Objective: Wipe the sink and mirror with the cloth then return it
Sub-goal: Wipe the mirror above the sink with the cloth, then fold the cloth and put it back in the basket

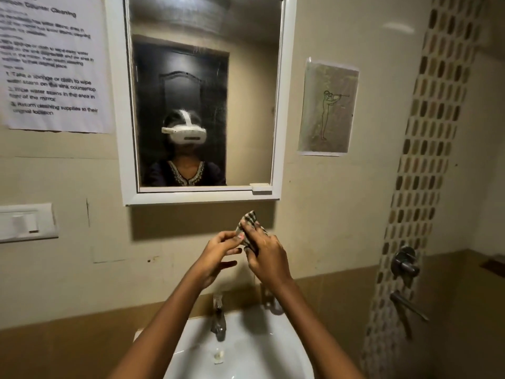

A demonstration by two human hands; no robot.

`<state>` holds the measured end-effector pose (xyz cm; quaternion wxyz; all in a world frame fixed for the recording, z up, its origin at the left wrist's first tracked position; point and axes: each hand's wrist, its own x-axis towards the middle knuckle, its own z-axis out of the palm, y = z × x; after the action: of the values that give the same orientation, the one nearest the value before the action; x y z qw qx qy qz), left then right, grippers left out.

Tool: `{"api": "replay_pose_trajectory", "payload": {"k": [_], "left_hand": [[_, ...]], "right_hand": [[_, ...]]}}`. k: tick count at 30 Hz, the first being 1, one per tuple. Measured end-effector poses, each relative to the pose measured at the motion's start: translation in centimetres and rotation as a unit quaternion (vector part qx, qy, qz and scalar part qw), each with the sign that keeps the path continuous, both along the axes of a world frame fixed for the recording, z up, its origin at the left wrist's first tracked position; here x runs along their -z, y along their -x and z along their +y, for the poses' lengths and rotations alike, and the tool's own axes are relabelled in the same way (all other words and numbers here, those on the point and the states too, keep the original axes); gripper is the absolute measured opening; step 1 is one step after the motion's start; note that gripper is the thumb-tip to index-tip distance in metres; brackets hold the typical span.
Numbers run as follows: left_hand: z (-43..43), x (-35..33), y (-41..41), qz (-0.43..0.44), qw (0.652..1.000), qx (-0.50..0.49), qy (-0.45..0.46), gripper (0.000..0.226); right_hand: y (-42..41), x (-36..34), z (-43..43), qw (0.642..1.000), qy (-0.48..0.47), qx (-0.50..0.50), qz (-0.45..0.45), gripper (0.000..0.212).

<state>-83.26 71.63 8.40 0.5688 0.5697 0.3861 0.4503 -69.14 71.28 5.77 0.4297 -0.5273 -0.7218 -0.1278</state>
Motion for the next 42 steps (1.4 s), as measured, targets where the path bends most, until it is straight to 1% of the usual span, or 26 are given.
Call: {"api": "replay_pose_trajectory", "payload": {"k": [2, 3, 5, 6, 8, 9, 11, 12, 13, 14, 16, 17, 19, 21, 23, 26, 28, 30, 32, 35, 37, 38, 40, 42], "left_hand": [[-0.1, 0.7, -0.4, -0.012, 1.000, 0.017, -0.003, 0.020], [-0.1, 0.9, -0.5, -0.007, 1.000, 0.010, -0.011, 0.015], [-0.2, 1.6, -0.6, 0.025, 0.999, -0.006, -0.029, 0.008], [-0.3, 1.9, -0.8, 0.051, 0.998, 0.005, -0.046, 0.012], [-0.5, 2.1, -1.3, 0.112, 0.989, 0.057, -0.084, 0.018], [-0.8, 2.1, -1.8, 0.136, 0.982, 0.090, -0.095, 0.020], [-1.5, 1.9, -3.4, 0.148, 0.973, 0.146, -0.104, 0.017], [-1.9, 1.7, -4.4, 0.139, 0.969, 0.172, -0.105, 0.012], [-2.1, 1.5, -5.3, 0.127, 0.967, 0.193, -0.109, 0.008], [-2.5, 1.4, -6.5, 0.120, 0.964, 0.210, -0.115, 0.010], [-3.2, 1.2, -9.1, 0.117, 0.961, 0.209, -0.136, 0.019], [-3.5, 1.2, -10.6, 0.113, 0.963, 0.198, -0.144, 0.023], [-4.2, 1.0, -13.5, 0.093, 0.970, 0.173, -0.142, 0.031], [-5.2, 0.9, -16.7, 0.083, 0.977, 0.151, -0.127, 0.033], [-6.2, 1.0, -20.2, 0.069, 0.981, 0.151, -0.102, 0.029], [-8.7, 1.5, -27.2, 0.056, 0.976, 0.195, -0.083, 0.024], [-11.2, 2.0, -32.4, 0.035, 0.971, 0.227, -0.060, 0.024], [-14.9, 2.9, -38.6, 0.020, 0.958, 0.282, -0.033, 0.030], [-18.9, 3.8, -44.3, 0.016, 0.941, 0.338, -0.016, 0.034], [-25.9, 4.9, -52.5, 0.006, 0.917, 0.399, 0.008, 0.029], [-31.2, 5.3, -57.5, 0.001, 0.901, 0.434, 0.023, 0.022], [-33.6, 5.6, -59.5, -0.002, 0.894, 0.448, 0.031, 0.023], [-38.8, 6.4, -63.5, 0.000, 0.878, 0.476, 0.044, 0.022], [-43.5, 7.5, -66.8, 0.010, 0.862, 0.503, 0.057, 0.026]], "right_hand": [[-0.3, 0.5, -1.3, 0.997, 0.039, -0.071, 0.015, 0.068], [-0.7, 0.6, -2.0, 0.991, 0.071, -0.112, 0.029, 0.069], [-2.2, 1.0, -3.3, 0.964, 0.179, -0.175, 0.092, 0.076], [-3.1, 1.1, -4.0, 0.943, 0.227, -0.194, 0.147, 0.079], [-5.1, 1.2, -5.2, 0.908, 0.265, -0.197, 0.257, 0.083], [-6.3, 1.1, -6.0, 0.902, 0.268, -0.178, 0.287, 0.085], [-8.6, 1.0, -7.2, 0.897, 0.293, -0.158, 0.292, 0.087], [-9.6, 1.0, -7.9, 0.888, 0.314, -0.165, 0.292, 0.083], [-10.3, 0.9, -8.5, 0.878, 0.334, -0.176, 0.294, 0.074], [-11.1, 1.0, -9.1, 0.870, 0.346, -0.178, 0.301, 0.061], [-12.8, 1.2, -10.3, 0.872, 0.331, -0.154, 0.327, 0.034], [-13.8, 1.4, -11.0, 0.875, 0.314, -0.137, 0.343, 0.027], [-15.8, 1.3, -12.4, 0.879, 0.285, -0.104, 0.368, 0.021], [-18.3, 1.2, -14.2, 0.878, 0.264, -0.067, 0.393, 0.019], [-21.4, 0.9, -16.3, 0.875, 0.257, -0.040, 0.409, 0.020], [-27.0, 0.4, -20.8, 0.879, 0.243, 0.023, 0.410, 0.022], [-31.3, 0.4, -24.2, 0.877, 0.235, 0.083, 0.412, 0.028], [-36.5, 0.6, -28.7, 0.862, 0.221, 0.148, 0.431, 0.034], [-41.0, 0.7, -33.5, 0.839, 0.199, 0.198, 0.467, 0.032], [-46.9, 1.6, -41.0, 0.812, 0.154, 0.259, 0.499, 0.021], [-50.1, 2.2, -46.2, 0.802, 0.123, 0.302, 0.501, 0.011], [-51.3, 2.5, -48.6, 0.794, 0.114, 0.324, 0.501, 0.009], [-53.8, 3.5, -54.1, 0.769, 0.107, 0.371, 0.510, 0.016], [-56.1, 4.5, -59.4, 0.745, 0.105, 0.419, 0.509, 0.030]]}}
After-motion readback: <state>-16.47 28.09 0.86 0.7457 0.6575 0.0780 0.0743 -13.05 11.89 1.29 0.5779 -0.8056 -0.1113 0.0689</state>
